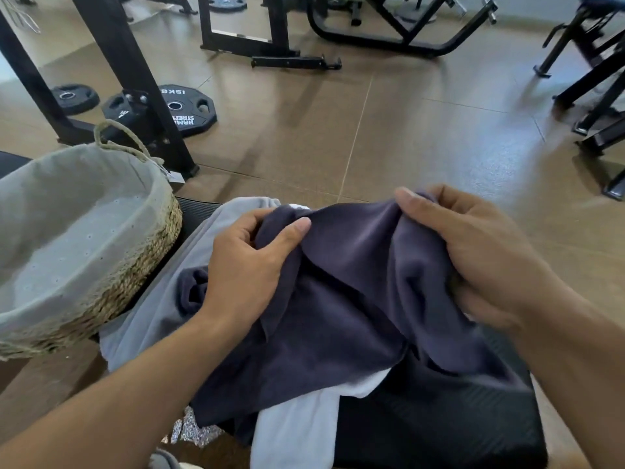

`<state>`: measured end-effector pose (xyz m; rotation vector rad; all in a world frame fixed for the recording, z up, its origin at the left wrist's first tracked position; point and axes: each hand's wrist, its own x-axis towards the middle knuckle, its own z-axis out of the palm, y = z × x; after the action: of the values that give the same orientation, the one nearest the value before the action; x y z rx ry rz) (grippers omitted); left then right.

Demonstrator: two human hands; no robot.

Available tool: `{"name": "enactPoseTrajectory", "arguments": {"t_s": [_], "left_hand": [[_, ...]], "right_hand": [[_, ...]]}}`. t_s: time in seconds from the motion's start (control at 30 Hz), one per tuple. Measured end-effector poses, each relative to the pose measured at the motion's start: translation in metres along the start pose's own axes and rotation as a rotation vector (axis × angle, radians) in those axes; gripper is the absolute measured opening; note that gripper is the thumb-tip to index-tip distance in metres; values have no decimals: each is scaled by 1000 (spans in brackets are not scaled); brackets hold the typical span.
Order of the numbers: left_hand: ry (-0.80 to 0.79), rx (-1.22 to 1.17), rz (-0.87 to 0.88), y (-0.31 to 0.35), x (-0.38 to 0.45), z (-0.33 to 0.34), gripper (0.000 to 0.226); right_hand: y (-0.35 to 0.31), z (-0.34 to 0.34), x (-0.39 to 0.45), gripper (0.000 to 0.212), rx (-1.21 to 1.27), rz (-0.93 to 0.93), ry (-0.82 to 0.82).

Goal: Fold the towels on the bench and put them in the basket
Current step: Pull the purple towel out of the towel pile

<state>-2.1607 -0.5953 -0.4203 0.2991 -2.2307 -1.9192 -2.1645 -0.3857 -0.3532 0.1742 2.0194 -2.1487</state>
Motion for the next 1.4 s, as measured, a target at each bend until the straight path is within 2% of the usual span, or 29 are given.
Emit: {"name": "enactPoseTrajectory", "arguments": {"t_s": [0.1, 0.17, 0.27, 0.37, 0.43, 0.57, 0.67, 0.77, 0.9, 1.03, 1.13, 1.27, 1.4], "left_hand": [[-167, -121, -3, 4, -10, 2, 28], [-253, -185, 5, 1, -18, 3, 36], [-289, -220, 6, -2, -26, 2, 44], [-276, -259, 5, -2, -26, 0, 44], [-229, -260, 6, -2, -26, -1, 36], [-98, -240, 6, -7, -31, -3, 16], [-65, -286, -4, -5, -34, -3, 24], [-84, -354, -14, -1, -37, -4, 30], [-109, -393, -39, 2, -44, -7, 32], [-180, -361, -33, 3, -48, -10, 38], [-197, -345, -61, 1, -50, -11, 28], [-159, -282, -40, -1, -52, -12, 19], [-177, -205, 20, 1, -56, -10, 19]], "right_hand": [[11, 12, -1, 10, 5, -7, -14], [19, 18, -5, 30, -91, 39, -135], [23, 23, -7, 55, -119, 74, -257], [22, 19, -7, 73, -209, -17, -279], [22, 18, -9, 76, -297, -103, -330], [23, 22, -12, 63, -475, -278, -324], [27, 22, -11, 45, -521, -290, -335], [29, 22, -11, 46, -427, -238, -389], [25, 18, -9, 50, -669, -418, -367], [28, 19, -9, 35, -806, -542, -323], [29, 20, -8, 10, -903, -589, -240], [27, 20, -6, 12, -998, -681, -181], [22, 21, -10, 3, -950, -569, -243]]}}
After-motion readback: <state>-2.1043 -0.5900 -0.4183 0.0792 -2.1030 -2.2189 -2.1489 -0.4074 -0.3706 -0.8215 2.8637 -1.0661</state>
